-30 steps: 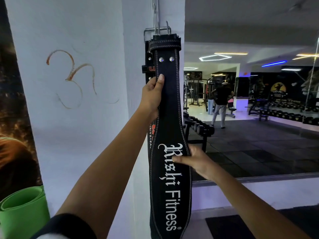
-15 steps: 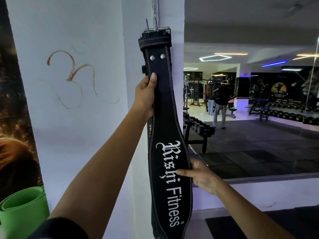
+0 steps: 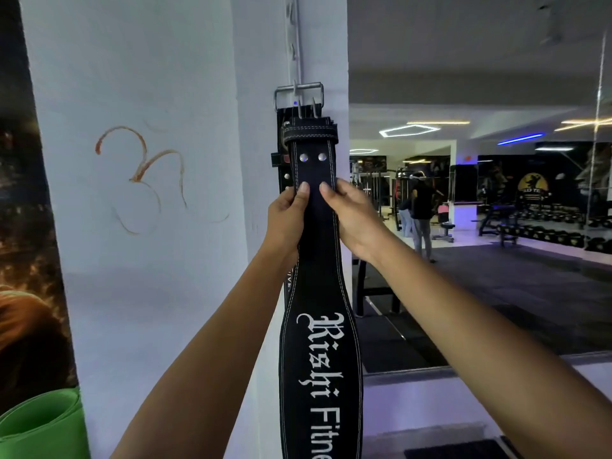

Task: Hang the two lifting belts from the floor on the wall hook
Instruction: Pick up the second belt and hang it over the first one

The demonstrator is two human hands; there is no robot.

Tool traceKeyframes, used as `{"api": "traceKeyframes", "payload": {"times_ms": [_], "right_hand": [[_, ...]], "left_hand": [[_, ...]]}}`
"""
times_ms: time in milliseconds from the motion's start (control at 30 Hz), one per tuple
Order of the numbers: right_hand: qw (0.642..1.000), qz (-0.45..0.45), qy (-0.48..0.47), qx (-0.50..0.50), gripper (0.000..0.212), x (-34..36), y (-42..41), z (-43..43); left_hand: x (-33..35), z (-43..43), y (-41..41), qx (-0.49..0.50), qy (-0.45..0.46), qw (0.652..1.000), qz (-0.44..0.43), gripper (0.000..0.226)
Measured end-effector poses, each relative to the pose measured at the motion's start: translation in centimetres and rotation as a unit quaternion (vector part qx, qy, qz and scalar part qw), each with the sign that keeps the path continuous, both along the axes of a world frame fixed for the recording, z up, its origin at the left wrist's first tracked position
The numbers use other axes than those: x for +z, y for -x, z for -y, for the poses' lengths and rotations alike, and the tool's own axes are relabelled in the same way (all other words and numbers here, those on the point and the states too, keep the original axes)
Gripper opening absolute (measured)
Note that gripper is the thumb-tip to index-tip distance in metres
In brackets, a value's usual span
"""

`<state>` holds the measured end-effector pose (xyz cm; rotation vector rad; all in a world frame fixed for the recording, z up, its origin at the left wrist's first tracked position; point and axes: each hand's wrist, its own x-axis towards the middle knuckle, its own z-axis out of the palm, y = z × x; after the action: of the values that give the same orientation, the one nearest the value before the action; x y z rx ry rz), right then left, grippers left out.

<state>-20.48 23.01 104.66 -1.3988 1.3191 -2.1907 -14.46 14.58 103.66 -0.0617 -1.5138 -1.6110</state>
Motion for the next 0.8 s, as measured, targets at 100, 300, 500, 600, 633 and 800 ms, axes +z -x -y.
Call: {"api": "traceKeyframes", "payload": {"times_ms": [100, 300, 500, 600, 633, 800], "right_hand": [[0.997, 0.031, 0.019, -0.062, 0.029, 2.6, 0.0, 0.9], [0.994, 0.057, 0.052, -0.074, 0.066, 3.6, 0.2, 2.0], [0.996, 0.030, 0.060, -0.055, 0.062, 3.4, 0.4, 3.0], [0.996, 0.016, 0.062, -0.058, 0.062, 3.4, 0.2, 3.0], [0.996, 0.013, 0.065, -0.057, 0.062, 3.5, 0.1, 2.9], [0.997, -0.011, 0.054, -0.046, 0.063, 4.4, 0.2, 3.4]], "left_hand": [[-0.4, 0.4, -0.2, -0.002, 0.006, 1.000, 0.023, 0.023], [2.9, 1.0, -0.4, 0.051, -0.037, 0.998, 0.017, 0.050], [8.6, 1.7, -0.8, 0.089, -0.043, 0.995, 0.017, 0.029], [9.8, 2.5, -0.9, 0.087, -0.083, 0.992, 0.020, 0.027], [10.0, 2.7, -1.0, 0.077, -0.088, 0.993, 0.029, 0.026], [11.0, 4.0, -0.1, 0.064, -0.098, 0.993, -0.020, 0.024]]}}
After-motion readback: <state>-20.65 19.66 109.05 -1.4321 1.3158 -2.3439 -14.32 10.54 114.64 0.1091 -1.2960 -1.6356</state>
